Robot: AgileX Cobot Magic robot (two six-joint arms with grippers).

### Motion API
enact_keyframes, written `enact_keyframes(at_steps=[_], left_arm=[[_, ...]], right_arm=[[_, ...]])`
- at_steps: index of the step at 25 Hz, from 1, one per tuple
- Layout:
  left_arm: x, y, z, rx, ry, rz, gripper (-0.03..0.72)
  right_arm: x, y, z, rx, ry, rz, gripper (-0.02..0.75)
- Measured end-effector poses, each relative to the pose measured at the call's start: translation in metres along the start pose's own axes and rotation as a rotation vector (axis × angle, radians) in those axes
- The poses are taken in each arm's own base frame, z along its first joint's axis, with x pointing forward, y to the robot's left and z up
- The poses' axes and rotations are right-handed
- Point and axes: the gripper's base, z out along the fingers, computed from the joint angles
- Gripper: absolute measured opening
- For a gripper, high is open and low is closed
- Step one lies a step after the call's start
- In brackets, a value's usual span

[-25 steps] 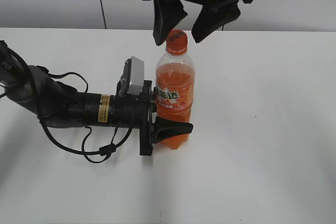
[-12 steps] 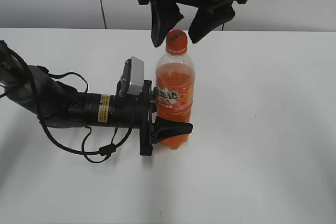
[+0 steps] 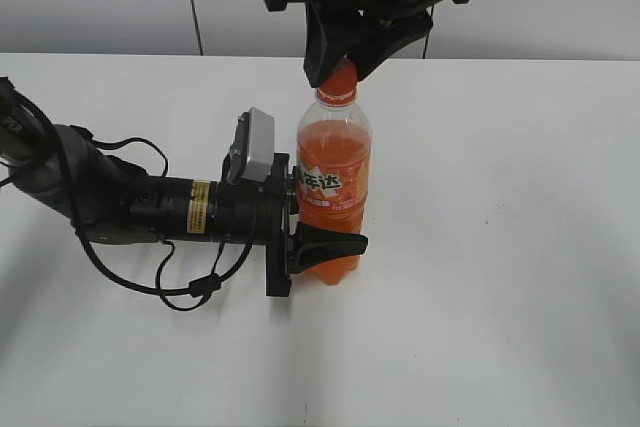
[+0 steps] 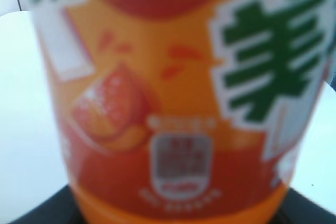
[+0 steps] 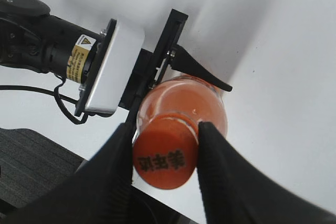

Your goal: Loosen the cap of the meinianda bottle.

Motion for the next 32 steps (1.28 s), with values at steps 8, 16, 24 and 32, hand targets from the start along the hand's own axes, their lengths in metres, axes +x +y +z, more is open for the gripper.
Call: enact_keyframes(at_steps=[8, 16, 24, 32], left_arm=[[0.0001, 0.0, 0.0, 0.0, 0.001, -0.001, 0.391], [0.0001, 0.0001, 0.0, -0.001, 0.001, -0.001, 0.391], [0.0, 0.0002, 0.0, -0.002, 0.0, -0.004, 0.391], [0.0, 0.0002, 0.0, -0.002, 0.0, -0.004, 0.391]], right_arm=[[-0.0006, 0.0003, -0.0006, -0.002, -0.005, -0.04, 0.279], [-0.0006, 0.0004, -0.0006, -0.002, -0.005, -0.262, 0.278], [-0.0006, 0.0004, -0.0006, -0.001, -0.006, -0.579, 0.277], [-0.0005, 0.0004, -0.0006, -0.002, -0.005, -0.8, 0.274]])
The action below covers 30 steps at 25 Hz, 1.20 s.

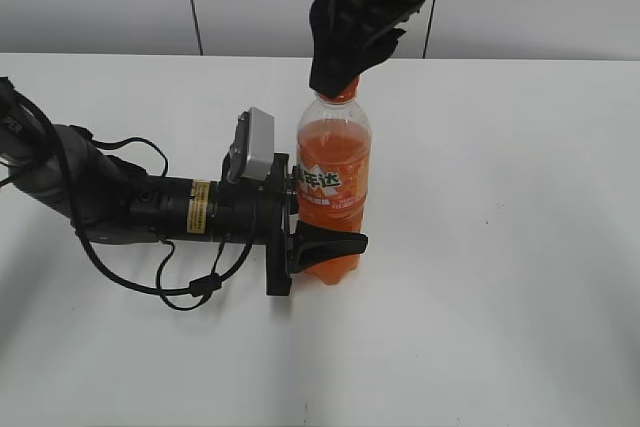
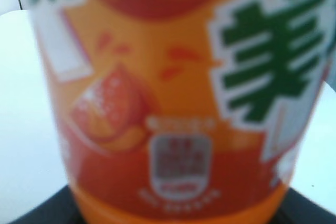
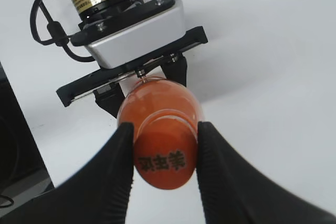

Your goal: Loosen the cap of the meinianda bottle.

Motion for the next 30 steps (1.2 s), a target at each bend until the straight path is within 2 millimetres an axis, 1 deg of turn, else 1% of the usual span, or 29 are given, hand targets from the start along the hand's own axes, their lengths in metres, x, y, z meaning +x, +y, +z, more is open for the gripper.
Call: enact_keyframes(at_steps=[19, 27, 30], left_arm=[[0.0, 0.0001, 0.0, -0.001, 0.0, -0.002, 0.391], [0.0005, 0.0002, 0.0, -0.002, 0.005, -0.004, 0.391], [0.0005, 0.0002, 0.0, -0.002, 0.006, -0.005, 0.391]], right_arm=[[0.0001, 0.0004, -0.0008, -0.006, 0.002, -0.522, 0.272], [0.0001, 0.0008, -0.0007, -0.007, 0.003, -0.685, 0.272], [-0.0015, 0.0043, -0.0003, 0.005, 0.03, -0.74, 0.272]])
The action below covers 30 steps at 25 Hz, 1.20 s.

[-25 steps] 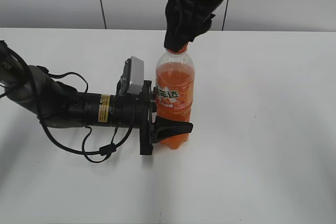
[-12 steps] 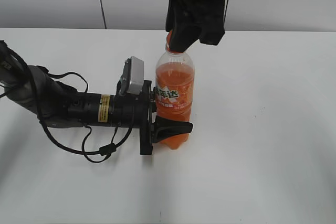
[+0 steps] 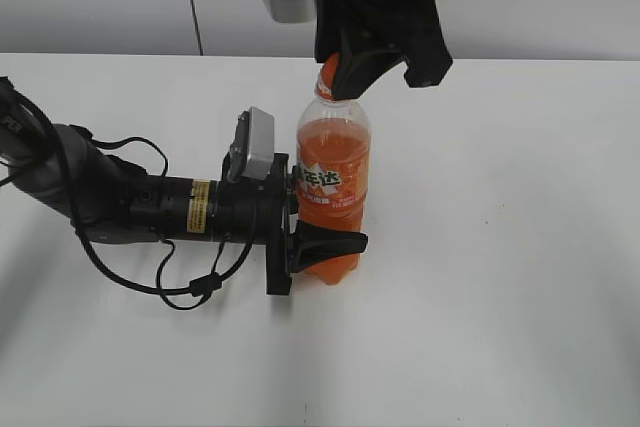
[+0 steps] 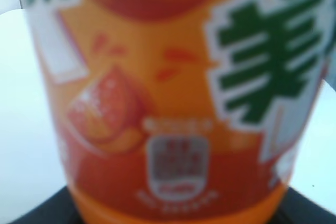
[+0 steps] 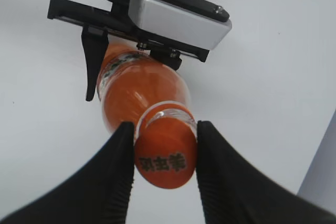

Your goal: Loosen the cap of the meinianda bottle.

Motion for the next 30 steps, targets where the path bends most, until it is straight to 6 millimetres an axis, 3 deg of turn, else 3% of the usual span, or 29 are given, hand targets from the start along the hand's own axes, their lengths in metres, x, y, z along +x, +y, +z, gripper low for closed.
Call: enact_keyframes(at_steps=[10, 18, 25, 30], left_arm=[[0.0, 0.0, 0.0, 0.002, 0.0, 0.0, 0.391], [0.0, -0.001, 0.0, 0.014, -0.003, 0.013, 0.391], [0.0, -0.002, 0.0, 0.019, -0.004, 0.014, 0.391], [0.0, -0.002, 0.0, 0.019, -0.004, 0.016, 0.391]], right_arm=[[-0.008, 0.003, -0.002, 0.016, 0.061, -0.093, 0.271], [-0.008, 0.007, -0.029, 0.088, 0.055, -0.068, 0.271], [-0.008, 0.011, -0.046, 0.136, 0.028, 0.277, 0.27], [0.004, 0.009, -0.054, 0.162, 0.002, 0.705, 0.27]])
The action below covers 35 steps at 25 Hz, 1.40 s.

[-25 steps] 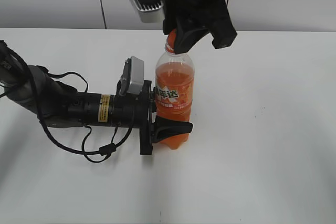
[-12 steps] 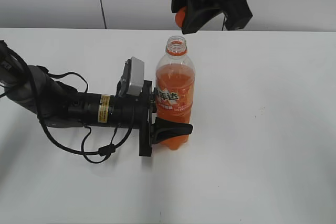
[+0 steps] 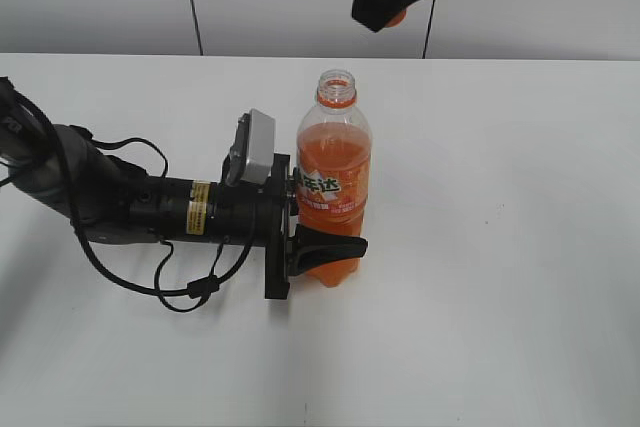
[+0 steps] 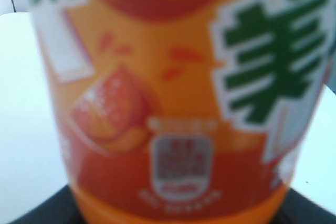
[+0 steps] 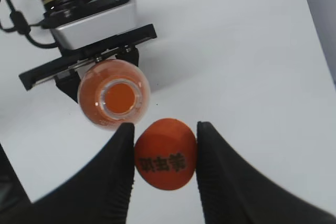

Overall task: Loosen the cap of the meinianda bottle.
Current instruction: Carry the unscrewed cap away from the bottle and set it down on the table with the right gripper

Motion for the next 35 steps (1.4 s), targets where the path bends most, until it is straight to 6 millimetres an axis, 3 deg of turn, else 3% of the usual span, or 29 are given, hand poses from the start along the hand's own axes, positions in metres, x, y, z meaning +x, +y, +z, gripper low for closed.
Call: enact_keyframes(at_steps=[8, 11, 16, 21, 25, 29, 35], left_arm=[[0.0, 0.0, 0.0, 0.003, 0.0, 0.014, 0.391], [0.0, 0.0, 0.0, 0.004, -0.002, 0.014, 0.391], [0.0, 0.0, 0.0, 0.004, -0.004, 0.016, 0.391], [0.0, 0.0, 0.0, 0.002, -0.005, 0.015, 0.391], [-0.001, 0.0, 0.0, 0.002, -0.006, 0.015, 0.391], [0.0, 0.0, 0.0, -0.001, -0.006, 0.012, 0.391], [0.0, 0.0, 0.0, -0.002, -0.007, 0.01, 0.391]], right_arm=[[0.046, -0.057, -0.004, 0.023, 0.001, 0.512, 0.27], [0.078, -0.086, -0.008, 0.041, -0.003, 0.665, 0.27], [0.139, -0.109, 0.007, 0.02, 0.072, 0.858, 0.269], [0.202, -0.104, 0.045, -0.048, 0.144, 1.049, 0.269], [0.239, -0.09, 0.079, -0.017, 0.143, 1.135, 0.269], [0.259, -0.079, 0.109, 0.019, 0.142, 1.183, 0.269], [0.277, -0.08, 0.156, 0.009, 0.188, 1.217, 0.269]])
